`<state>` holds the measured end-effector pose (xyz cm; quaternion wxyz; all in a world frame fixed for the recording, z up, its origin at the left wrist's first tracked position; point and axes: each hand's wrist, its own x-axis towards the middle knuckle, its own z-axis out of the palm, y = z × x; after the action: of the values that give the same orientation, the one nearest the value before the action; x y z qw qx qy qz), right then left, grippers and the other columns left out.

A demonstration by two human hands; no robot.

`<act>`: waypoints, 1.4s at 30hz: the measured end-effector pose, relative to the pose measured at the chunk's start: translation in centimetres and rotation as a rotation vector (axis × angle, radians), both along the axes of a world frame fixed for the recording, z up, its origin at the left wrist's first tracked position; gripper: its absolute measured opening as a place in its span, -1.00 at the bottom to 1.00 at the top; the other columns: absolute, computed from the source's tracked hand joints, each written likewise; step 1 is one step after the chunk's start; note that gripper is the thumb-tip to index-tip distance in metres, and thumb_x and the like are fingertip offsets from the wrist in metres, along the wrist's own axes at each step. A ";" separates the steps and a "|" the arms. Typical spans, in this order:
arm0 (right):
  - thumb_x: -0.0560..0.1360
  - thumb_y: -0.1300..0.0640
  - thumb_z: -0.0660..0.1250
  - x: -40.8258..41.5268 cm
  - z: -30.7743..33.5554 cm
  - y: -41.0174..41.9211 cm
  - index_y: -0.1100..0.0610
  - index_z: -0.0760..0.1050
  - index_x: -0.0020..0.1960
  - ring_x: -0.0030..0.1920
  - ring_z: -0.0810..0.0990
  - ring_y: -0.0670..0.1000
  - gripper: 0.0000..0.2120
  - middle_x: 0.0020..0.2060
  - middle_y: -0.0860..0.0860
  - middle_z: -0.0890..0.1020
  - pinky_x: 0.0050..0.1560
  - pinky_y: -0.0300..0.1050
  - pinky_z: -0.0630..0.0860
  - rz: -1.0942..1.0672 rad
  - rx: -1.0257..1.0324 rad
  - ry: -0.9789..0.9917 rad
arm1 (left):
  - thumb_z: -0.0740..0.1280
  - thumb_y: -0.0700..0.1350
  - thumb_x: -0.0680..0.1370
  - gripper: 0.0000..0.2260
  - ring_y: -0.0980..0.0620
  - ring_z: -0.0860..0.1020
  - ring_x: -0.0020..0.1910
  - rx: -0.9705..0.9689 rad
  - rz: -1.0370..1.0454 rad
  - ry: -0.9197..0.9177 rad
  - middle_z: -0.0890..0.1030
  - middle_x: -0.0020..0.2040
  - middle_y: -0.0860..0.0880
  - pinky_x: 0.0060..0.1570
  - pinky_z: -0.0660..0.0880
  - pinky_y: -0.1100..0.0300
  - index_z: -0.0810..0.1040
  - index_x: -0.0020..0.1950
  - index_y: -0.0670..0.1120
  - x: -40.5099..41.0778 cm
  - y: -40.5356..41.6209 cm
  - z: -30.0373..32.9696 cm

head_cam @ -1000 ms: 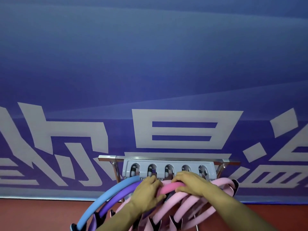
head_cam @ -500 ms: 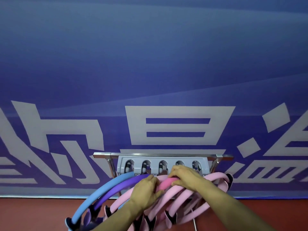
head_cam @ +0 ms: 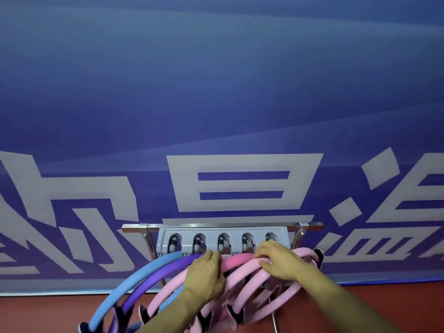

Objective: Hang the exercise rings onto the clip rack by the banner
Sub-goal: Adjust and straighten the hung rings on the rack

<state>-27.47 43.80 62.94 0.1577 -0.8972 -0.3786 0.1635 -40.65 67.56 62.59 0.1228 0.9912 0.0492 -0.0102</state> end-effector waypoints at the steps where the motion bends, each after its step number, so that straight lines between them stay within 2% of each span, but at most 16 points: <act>1: 0.53 0.04 0.28 0.0 0.0 0.0 -0.05 0.60 0.23 0.19 0.44 -0.11 -0.71 0.12 -0.15 0.53 0.26 -0.17 0.40 0.005 0.010 0.000 | 0.18 -0.02 0.45 -0.75 -0.14 0.52 0.04 -0.015 -0.029 -0.027 0.49 0.04 -0.03 -0.01 0.42 0.00 0.43 0.08 -0.05 0.0 -0.3 -0.1; 4: 0.49 -0.02 0.33 0.3 0.0 -0.5 -0.10 0.57 0.25 0.17 0.43 -0.12 -0.66 0.12 -0.16 0.50 0.23 -0.20 0.39 0.025 0.011 0.010 | 0.18 0.07 0.48 -0.73 -0.06 0.48 0.05 -0.088 -0.142 -0.103 0.48 0.02 0.01 -0.01 0.40 0.07 0.49 0.09 0.00 0.2 -1.8 -0.4; 6: 0.50 -0.06 0.35 0.5 -0.1 -0.7 -0.13 0.54 0.28 0.19 0.42 -0.12 -0.65 0.14 -0.18 0.50 0.24 -0.19 0.38 0.045 0.004 0.011 | 0.19 0.17 0.50 -0.64 -0.03 0.45 0.07 -0.063 -0.197 -0.089 0.48 0.06 0.01 0.04 0.37 0.08 0.52 0.17 0.01 0.4 -3.0 -0.4; 9: 0.55 -0.03 0.36 0.8 -0.3 -0.8 -0.12 0.53 0.28 0.18 0.40 -0.13 -0.69 0.14 -0.19 0.51 0.24 -0.14 0.40 0.057 0.008 0.007 | 0.18 0.13 0.53 -0.64 -0.09 0.46 0.11 0.034 -0.189 -0.044 0.50 0.10 -0.05 0.06 0.35 0.04 0.51 0.18 -0.05 1.1 -3.8 -0.1; 14: 0.56 -0.05 0.33 1.4 -0.1 -0.9 -0.15 0.51 0.25 0.14 0.40 -0.13 -0.74 0.12 -0.23 0.50 0.18 -0.10 0.43 0.086 -0.001 -0.013 | 0.13 0.11 0.56 -0.68 -0.09 0.48 0.10 0.037 -0.182 -0.061 0.49 0.10 -0.03 0.04 0.37 0.03 0.49 0.17 -0.03 1.1 -3.9 -0.2; 20: 0.44 -0.19 0.39 2.5 0.7 -2.9 -0.15 0.51 0.15 0.11 0.47 -0.16 -0.69 0.05 -0.21 0.48 0.11 -0.14 0.45 0.083 -0.041 -0.041 | 0.17 0.12 0.57 -0.67 -0.08 0.45 0.16 0.037 -0.165 0.001 0.46 0.15 -0.01 0.08 0.37 0.02 0.46 0.23 -0.02 1.3 -3.9 -0.3; 23: 0.43 -0.09 0.38 2.8 0.7 -5.3 -0.13 0.49 0.10 0.11 0.48 -0.14 -0.75 0.03 -0.20 0.50 0.09 -0.19 0.43 0.125 -0.115 -0.145 | 0.16 0.12 0.56 -0.66 -0.08 0.46 0.16 0.037 -0.166 0.002 0.46 0.15 -0.01 0.09 0.38 0.02 0.45 0.23 -0.02 1.3 -3.9 -0.3; 27: 0.52 0.03 0.33 2.2 0.1 -5.9 -0.06 0.50 0.15 0.14 0.43 -0.12 -0.80 0.05 -0.13 0.52 0.02 -0.30 0.30 0.197 -0.097 -0.246 | 0.16 0.14 0.55 -0.66 -0.07 0.46 0.15 0.040 -0.166 -0.009 0.46 0.13 0.00 0.07 0.39 0.03 0.45 0.21 -0.02 1.5 -3.7 -0.6; 31: 0.55 0.00 0.29 2.7 0.5 -8.0 -0.13 0.49 0.13 0.10 0.44 -0.12 -0.84 0.01 -0.17 0.52 -0.03 -0.13 0.49 0.142 -0.098 -0.249 | 0.18 0.14 0.54 -0.66 -0.07 0.47 0.13 0.022 -0.176 -0.028 0.47 0.11 0.00 0.05 0.38 0.04 0.47 0.20 -0.02 1.6 -3.6 -0.7; 34: 0.53 -0.02 0.37 3.8 0.0 -9.5 -0.16 0.51 0.13 0.04 0.42 -0.16 -0.82 0.02 -0.22 0.47 -0.03 -0.05 0.54 0.018 -0.070 -0.242 | 0.19 0.14 0.54 -0.68 -0.07 0.48 0.11 -0.008 -0.176 -0.058 0.48 0.09 0.00 0.02 0.38 0.04 0.48 0.18 -0.01 1.5 -3.6 -0.6; 37: 0.51 0.03 0.43 3.5 -0.4 -8.8 -0.07 0.61 0.14 0.00 0.47 -0.15 -0.79 0.01 -0.17 0.48 -0.03 -0.14 0.50 -0.028 -0.031 -0.235 | 0.20 0.14 0.54 -0.68 -0.06 0.47 0.12 -0.008 -0.176 -0.057 0.47 0.10 0.01 0.03 0.38 0.05 0.47 0.19 -0.01 1.5 -3.4 -0.6; 40: 0.51 0.03 0.43 3.1 -1.1 -8.3 -0.07 0.61 0.21 0.06 0.50 -0.11 -0.73 0.02 -0.14 0.54 -0.02 -0.28 0.35 -0.010 -0.074 -0.203 | 0.21 0.15 0.55 -0.67 -0.05 0.47 0.14 -0.013 -0.190 -0.045 0.47 0.10 0.01 0.05 0.39 0.06 0.47 0.20 -0.01 1.5 -3.2 -0.6; 42: 0.49 0.03 0.44 3.1 -1.1 -8.4 -0.08 0.60 0.18 0.08 0.52 -0.11 -0.73 0.02 -0.16 0.57 -0.03 -0.30 0.33 -0.037 -0.078 -0.182 | 0.21 0.16 0.56 -0.67 -0.06 0.47 0.14 -0.014 -0.188 -0.050 0.47 0.12 0.01 0.05 0.39 0.05 0.47 0.21 -0.01 1.3 -3.3 -0.6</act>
<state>-24.34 35.45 61.80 0.0907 -0.9207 -0.3681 0.0928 -39.32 64.28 61.95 0.1295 0.9904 -0.0473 0.0026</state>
